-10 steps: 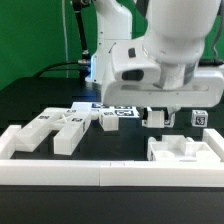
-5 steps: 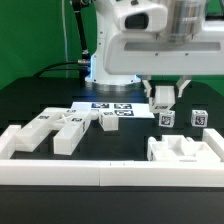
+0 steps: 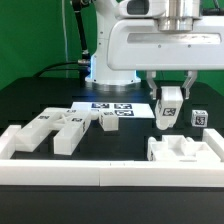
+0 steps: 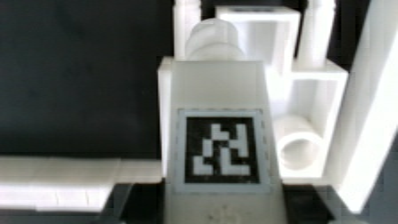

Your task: Assemble chair

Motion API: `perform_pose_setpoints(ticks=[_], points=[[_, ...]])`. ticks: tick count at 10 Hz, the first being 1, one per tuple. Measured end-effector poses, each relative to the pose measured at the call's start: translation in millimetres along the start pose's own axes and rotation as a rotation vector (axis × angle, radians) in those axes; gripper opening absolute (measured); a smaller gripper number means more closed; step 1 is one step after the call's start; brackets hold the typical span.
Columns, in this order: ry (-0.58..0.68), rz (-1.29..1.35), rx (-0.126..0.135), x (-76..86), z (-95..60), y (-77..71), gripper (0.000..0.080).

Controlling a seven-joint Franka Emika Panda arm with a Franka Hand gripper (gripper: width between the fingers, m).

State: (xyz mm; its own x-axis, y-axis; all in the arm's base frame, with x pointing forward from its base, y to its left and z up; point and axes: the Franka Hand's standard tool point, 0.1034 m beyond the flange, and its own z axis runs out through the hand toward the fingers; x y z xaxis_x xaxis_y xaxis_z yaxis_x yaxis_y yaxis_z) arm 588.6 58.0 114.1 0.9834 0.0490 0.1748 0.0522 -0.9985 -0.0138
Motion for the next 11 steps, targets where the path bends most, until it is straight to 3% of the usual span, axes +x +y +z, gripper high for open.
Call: perform_pose_setpoints(ticks=[2,3,4,7,11], points=[[0.119,-0.007,0.005,21.9,-9.6,-11.7,0.0291],[0.245,-0.018,0.006,28.4,-10.5,-15.6,0.0291],[0.293,-0.021,0.003,22.1,-7.3,-13.5,0.0291],[0.291,-0.021,0.004,21.2,-6.4,-14.9,0.0291],[0.318,-0.032,0.019,49.4,5.5,-33.7,0.0291]])
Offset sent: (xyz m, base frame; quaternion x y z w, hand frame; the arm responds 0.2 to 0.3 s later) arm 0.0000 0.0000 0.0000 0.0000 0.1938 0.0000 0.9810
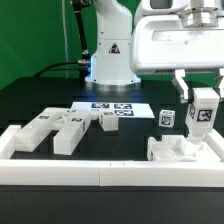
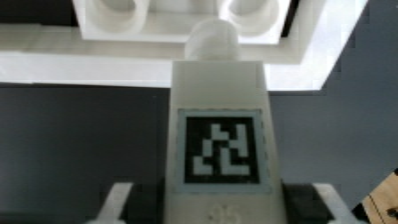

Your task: Assemble chair

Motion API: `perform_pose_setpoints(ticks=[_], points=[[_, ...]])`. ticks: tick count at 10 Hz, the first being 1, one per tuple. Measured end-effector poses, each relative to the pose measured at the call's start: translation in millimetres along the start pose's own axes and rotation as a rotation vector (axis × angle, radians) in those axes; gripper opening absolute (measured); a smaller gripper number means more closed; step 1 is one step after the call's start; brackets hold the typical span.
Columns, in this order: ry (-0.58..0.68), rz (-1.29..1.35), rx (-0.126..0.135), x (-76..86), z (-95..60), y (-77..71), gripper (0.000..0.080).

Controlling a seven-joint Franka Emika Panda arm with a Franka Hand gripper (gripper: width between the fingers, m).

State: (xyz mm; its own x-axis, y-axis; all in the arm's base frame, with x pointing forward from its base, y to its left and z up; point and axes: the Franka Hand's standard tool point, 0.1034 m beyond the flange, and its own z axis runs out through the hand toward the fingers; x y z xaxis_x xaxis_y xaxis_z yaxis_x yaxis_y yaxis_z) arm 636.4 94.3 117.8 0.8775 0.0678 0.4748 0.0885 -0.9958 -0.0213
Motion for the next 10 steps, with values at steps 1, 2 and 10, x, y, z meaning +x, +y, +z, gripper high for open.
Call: perform_pose_setpoints(ticks=[1,2,10], points=[[0.02,-0.004,-0.001,0.1,-0.1,0.2,0.0291],[0.013,-0.005,-0.001,-1.5,0.8,0.4,0.0291],[0.099,-0.014,0.01,-15.7,9.9,-18.3,0.0291]])
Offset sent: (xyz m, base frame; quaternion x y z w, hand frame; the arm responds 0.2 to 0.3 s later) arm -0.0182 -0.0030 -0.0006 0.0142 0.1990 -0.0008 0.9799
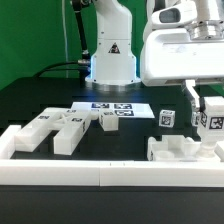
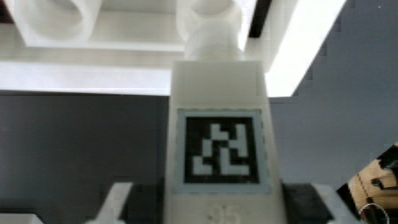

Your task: Assemble chair

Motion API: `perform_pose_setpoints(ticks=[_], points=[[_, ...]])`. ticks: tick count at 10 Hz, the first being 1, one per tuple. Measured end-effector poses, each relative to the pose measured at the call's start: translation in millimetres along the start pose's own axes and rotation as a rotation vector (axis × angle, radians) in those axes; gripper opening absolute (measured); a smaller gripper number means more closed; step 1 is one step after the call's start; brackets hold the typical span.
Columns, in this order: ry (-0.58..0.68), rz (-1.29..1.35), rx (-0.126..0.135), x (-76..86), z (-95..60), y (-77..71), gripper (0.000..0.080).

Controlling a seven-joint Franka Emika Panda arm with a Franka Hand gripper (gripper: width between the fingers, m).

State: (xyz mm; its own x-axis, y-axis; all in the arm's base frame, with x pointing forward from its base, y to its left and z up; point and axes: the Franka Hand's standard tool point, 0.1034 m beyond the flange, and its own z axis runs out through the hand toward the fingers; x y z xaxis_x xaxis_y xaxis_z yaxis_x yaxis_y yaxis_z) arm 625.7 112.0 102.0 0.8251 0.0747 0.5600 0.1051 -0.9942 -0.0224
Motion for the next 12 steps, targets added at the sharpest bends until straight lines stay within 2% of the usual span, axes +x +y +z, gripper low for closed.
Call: perform_pose_setpoints(ticks=[9,12], points=[[-0.014,-0.01,-0.003,-15.4,13.0,0.6,0.0291],[0.017,-0.015,-0.004,-15.6,13.6,-0.6,0.0291]])
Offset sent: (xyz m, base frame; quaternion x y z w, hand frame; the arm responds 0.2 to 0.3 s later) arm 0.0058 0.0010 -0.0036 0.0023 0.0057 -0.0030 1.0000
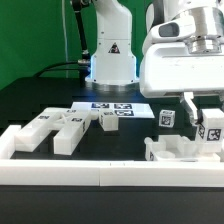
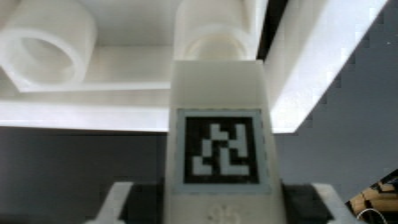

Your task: Assemble chair

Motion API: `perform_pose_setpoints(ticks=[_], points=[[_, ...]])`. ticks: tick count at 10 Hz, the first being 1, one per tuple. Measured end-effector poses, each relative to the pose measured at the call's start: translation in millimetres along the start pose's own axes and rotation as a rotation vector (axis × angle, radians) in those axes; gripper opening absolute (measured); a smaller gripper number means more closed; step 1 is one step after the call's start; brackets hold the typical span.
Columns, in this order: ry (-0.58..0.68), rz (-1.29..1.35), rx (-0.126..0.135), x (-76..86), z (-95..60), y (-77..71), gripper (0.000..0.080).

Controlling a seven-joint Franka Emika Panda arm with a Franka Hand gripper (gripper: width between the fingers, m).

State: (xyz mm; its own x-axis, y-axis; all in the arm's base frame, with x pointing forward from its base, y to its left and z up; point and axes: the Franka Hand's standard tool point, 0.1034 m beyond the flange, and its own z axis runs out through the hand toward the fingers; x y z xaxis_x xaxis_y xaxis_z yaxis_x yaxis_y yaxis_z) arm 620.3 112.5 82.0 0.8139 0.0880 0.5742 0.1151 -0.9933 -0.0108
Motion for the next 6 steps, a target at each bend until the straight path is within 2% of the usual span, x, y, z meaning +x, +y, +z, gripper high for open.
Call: perform_pose_setpoints(ticks=[4,5,6], points=[[0.002,-0.025,0.001,-2.0,0.2,-1.3,0.0291],[-0.004,-0.026,0.001,-3.2,0.8,-1.2,0.0343],[-0.005,-0.027,0.001,-3.3,0.9,-1.1,0.0343]])
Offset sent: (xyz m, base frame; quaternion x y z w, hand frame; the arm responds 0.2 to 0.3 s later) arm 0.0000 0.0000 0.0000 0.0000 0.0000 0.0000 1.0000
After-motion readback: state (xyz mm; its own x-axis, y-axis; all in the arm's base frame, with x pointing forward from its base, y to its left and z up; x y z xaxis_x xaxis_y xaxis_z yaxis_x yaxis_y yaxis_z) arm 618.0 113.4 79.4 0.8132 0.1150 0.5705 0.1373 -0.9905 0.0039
